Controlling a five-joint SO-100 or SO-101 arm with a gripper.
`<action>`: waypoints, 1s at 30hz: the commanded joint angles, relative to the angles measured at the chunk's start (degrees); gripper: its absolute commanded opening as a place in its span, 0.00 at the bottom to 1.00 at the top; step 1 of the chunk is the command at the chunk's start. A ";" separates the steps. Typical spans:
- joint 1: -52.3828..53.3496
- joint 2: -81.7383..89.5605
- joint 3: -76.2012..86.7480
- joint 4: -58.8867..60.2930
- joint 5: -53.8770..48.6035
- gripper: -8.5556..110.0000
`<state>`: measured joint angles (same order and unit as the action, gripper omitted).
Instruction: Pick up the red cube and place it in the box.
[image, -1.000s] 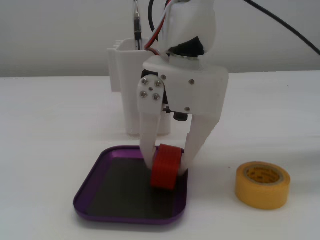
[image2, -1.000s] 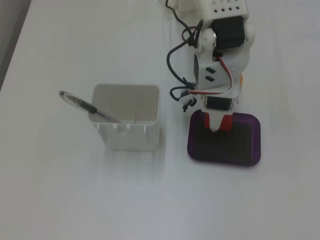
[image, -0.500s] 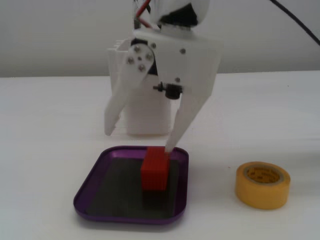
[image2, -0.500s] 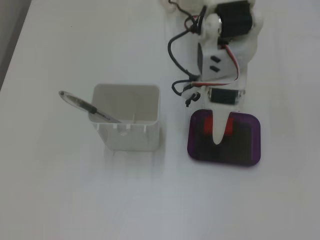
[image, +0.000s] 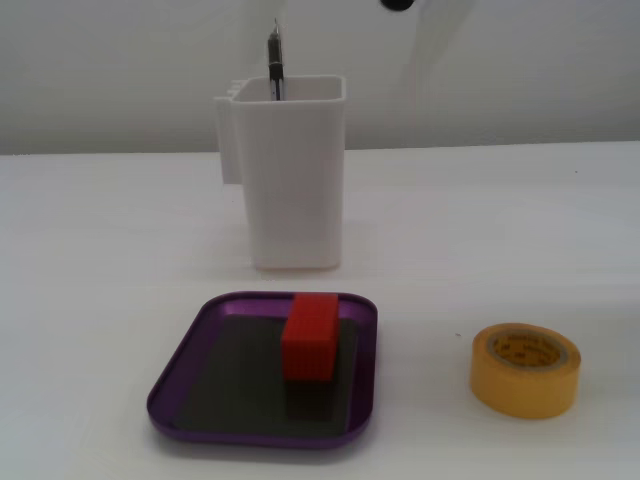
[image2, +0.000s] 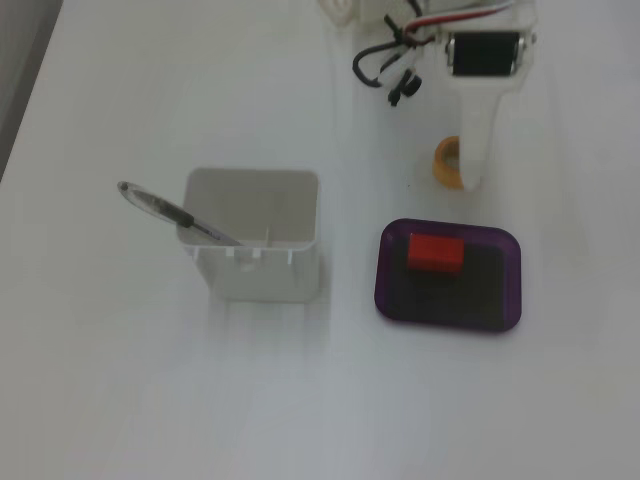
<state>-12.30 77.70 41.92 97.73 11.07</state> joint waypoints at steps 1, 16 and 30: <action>0.00 14.06 13.36 -0.09 -2.02 0.30; 10.46 61.44 76.90 -25.84 -11.43 0.30; 12.66 98.53 121.20 -43.33 -13.54 0.30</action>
<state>0.62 171.12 160.14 55.37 -2.72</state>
